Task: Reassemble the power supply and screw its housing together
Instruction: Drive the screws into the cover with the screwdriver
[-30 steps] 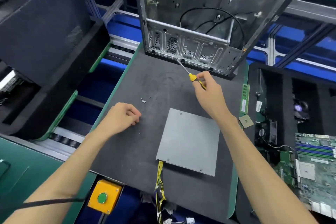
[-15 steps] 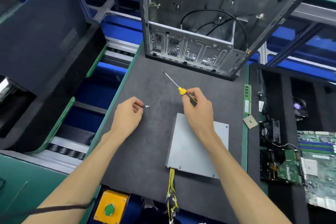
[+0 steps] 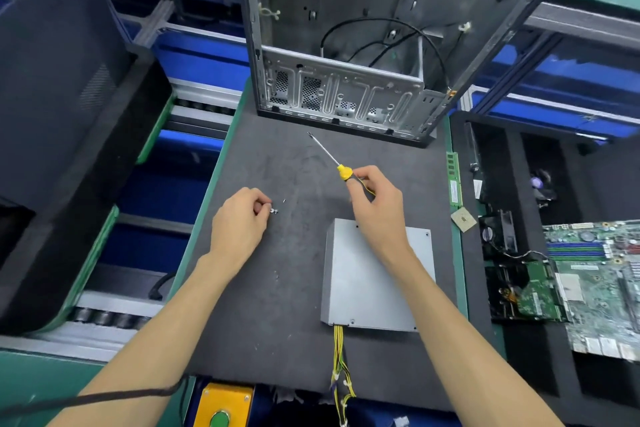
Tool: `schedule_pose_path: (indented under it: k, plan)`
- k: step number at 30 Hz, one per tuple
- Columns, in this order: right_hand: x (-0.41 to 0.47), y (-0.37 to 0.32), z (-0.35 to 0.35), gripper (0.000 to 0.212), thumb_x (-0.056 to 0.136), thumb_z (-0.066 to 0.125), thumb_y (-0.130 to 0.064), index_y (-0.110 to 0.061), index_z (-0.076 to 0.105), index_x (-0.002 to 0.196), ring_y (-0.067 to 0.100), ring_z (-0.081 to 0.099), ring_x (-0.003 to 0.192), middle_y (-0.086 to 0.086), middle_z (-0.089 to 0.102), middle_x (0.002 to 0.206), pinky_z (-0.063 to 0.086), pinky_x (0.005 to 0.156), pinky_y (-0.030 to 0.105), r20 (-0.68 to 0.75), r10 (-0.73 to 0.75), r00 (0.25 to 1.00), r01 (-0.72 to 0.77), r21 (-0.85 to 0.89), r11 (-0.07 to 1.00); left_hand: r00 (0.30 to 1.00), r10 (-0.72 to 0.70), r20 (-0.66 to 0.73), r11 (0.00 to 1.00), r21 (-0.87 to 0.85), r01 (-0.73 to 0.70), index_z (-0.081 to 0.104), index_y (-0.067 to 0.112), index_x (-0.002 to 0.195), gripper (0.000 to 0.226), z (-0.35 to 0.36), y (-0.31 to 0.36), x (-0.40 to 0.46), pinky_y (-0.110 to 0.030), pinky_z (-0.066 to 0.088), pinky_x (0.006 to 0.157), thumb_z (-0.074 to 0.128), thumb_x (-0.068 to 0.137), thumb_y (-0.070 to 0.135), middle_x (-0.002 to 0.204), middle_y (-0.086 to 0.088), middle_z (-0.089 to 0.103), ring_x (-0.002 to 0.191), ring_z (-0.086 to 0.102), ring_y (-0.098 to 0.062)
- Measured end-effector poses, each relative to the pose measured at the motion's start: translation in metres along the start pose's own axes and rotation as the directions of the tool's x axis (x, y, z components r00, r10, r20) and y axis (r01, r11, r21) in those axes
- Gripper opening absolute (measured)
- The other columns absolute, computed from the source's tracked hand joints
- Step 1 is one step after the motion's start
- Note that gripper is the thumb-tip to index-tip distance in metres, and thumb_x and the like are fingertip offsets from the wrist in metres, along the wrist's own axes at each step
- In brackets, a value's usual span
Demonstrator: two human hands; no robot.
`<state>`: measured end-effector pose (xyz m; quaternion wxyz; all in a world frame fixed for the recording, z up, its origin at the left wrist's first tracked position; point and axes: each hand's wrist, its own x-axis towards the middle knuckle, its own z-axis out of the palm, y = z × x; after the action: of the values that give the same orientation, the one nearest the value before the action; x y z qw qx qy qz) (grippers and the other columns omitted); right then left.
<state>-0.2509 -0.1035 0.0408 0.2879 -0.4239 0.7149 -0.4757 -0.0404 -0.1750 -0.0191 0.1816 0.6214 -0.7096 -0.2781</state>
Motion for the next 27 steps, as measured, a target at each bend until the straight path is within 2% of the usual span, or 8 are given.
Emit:
schedule_pose_path:
  k: [4,8,11,13,17,21,24,27]
  plan:
    - [-0.002,-0.008,-0.009,0.02,0.092,0.055,-0.024,-0.005,0.062,0.093,0.013,0.037,0.057,0.002,0.048,0.063,0.03,0.053,0.024,-0.103,0.043,0.994,-0.02,0.22,0.975,1.0,0.008,0.008,1.0,-0.003,-0.008,0.06,0.025,0.09,0.008,0.001,0.001,-0.001,-0.024,0.034,0.061,0.059,0.097,0.02,0.08,0.013,0.059,0.069,0.054,-0.002]
    - [-0.007,-0.013,-0.024,0.017,0.1,0.051,-0.012,0.003,0.059,0.1,0.012,0.032,0.054,0.001,0.047,0.064,0.024,0.047,0.025,-0.123,0.13,0.984,-0.082,0.335,0.939,1.0,-0.002,0.018,0.972,-0.234,0.006,0.064,0.021,0.089,0.01,-0.004,0.012,-0.002,-0.026,0.052,0.073,0.061,0.096,0.015,0.081,0.01,0.067,0.075,0.062,-0.005]
    - [-0.014,-0.014,-0.034,0.017,0.104,0.054,-0.015,0.001,0.058,0.105,0.011,0.032,0.049,-0.001,0.048,0.063,0.025,0.043,0.02,-0.05,0.164,0.985,-0.138,0.331,0.933,0.998,-0.025,0.053,0.864,-0.5,0.048,0.07,0.015,0.086,0.01,-0.012,0.031,-0.006,-0.026,0.057,0.076,0.067,0.092,0.008,0.079,0.003,0.075,0.077,0.073,-0.014]
    - [-0.02,-0.014,-0.04,0.018,0.104,0.056,-0.018,-0.001,0.06,0.106,0.01,0.033,0.048,-0.001,0.05,0.064,0.026,0.041,0.019,0.0,0.182,0.983,-0.173,0.309,0.935,0.995,-0.02,0.094,0.74,-0.668,0.078,0.071,0.007,0.086,0.007,-0.018,0.048,-0.009,-0.024,0.059,0.07,0.068,0.09,0.001,0.077,-0.004,0.077,0.074,0.076,-0.019]
    - [-0.032,-0.011,-0.055,0.015,0.102,0.06,-0.023,-0.008,0.063,0.102,0.009,0.038,0.049,0.0,0.052,0.065,0.028,0.043,0.018,0.038,0.183,0.982,-0.187,0.249,0.95,0.982,-0.003,0.19,0.534,-0.83,0.162,0.071,0.002,0.087,0.008,-0.03,0.078,-0.016,-0.028,0.061,0.068,0.066,0.09,-0.003,0.073,-0.009,0.074,0.069,0.072,-0.022]
    - [-0.045,-0.007,-0.072,0.009,0.1,0.062,-0.026,-0.019,0.064,0.094,0.009,0.045,0.054,-0.007,0.055,0.061,0.032,0.045,0.016,0.04,0.109,0.993,-0.114,0.169,0.979,0.962,0.104,0.253,0.455,-0.872,0.18,0.073,0.003,0.092,0.009,-0.036,0.093,-0.026,-0.029,0.059,0.075,0.065,0.093,0.0,0.076,-0.009,0.067,0.073,0.066,-0.019]
    - [-0.055,-0.005,-0.08,0.009,0.098,0.064,-0.029,-0.024,0.065,0.09,0.018,0.045,0.063,-0.005,0.056,0.06,0.032,0.052,0.024,0.085,0.06,0.995,-0.069,0.11,0.992,0.952,0.163,0.258,0.437,-0.884,0.164,0.072,0.001,0.101,0.01,-0.039,0.102,-0.034,-0.03,0.059,0.077,0.065,0.093,-0.001,0.078,-0.008,0.069,0.075,0.066,-0.02]
    - [-0.064,-0.004,-0.088,0.008,0.094,0.065,-0.032,-0.025,0.065,0.09,0.017,0.046,0.064,-0.004,0.059,0.06,0.035,0.06,0.032,0.124,0.028,0.992,-0.037,0.071,0.997,0.948,0.185,0.258,0.431,-0.888,0.157,0.071,-0.001,0.098,0.007,-0.04,0.109,-0.043,-0.031,0.059,0.076,0.067,0.092,-0.001,0.076,-0.007,0.071,0.073,0.068,-0.02]
